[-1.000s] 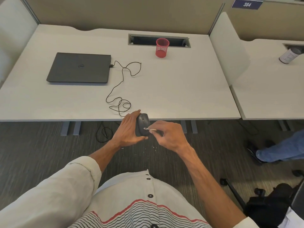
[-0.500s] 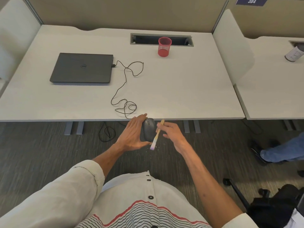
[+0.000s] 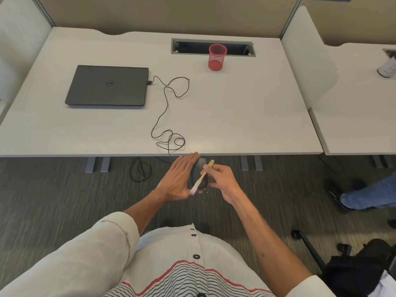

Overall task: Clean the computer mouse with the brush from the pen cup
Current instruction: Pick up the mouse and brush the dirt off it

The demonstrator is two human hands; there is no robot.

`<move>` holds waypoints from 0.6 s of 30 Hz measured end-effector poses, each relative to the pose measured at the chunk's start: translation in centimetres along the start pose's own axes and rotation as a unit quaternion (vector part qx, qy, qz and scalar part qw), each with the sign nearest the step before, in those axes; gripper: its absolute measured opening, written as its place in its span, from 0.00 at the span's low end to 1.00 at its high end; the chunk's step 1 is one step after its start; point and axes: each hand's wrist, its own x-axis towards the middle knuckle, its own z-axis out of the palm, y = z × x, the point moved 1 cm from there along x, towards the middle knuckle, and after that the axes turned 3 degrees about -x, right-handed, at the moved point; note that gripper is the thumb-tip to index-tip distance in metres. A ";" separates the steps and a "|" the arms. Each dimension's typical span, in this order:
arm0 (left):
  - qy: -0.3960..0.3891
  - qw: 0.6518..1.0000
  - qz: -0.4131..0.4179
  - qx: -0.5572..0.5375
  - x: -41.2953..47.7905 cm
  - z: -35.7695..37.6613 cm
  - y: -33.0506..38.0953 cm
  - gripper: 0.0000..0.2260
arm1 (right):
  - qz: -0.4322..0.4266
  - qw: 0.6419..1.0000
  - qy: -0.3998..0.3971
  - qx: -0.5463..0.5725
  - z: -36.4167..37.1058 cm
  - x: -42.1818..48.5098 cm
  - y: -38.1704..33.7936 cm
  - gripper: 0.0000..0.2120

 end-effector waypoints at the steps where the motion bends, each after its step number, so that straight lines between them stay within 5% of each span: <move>1: -0.005 1.000 0.002 0.001 0.0 0.0 -0.1 0.58 | 0.001 1.000 0.005 0.003 0.1 0.0 0.1 0.12; 10: -0.019 0.999 -0.004 -0.026 0.5 -1.1 -0.8 0.61 | -0.012 1.000 0.011 0.012 0.7 0.4 -0.5 0.12; 18: -0.013 0.999 0.001 -0.031 0.6 -1.8 -1.5 0.60 | -0.046 0.993 0.042 -0.100 2.2 1.3 -1.5 0.11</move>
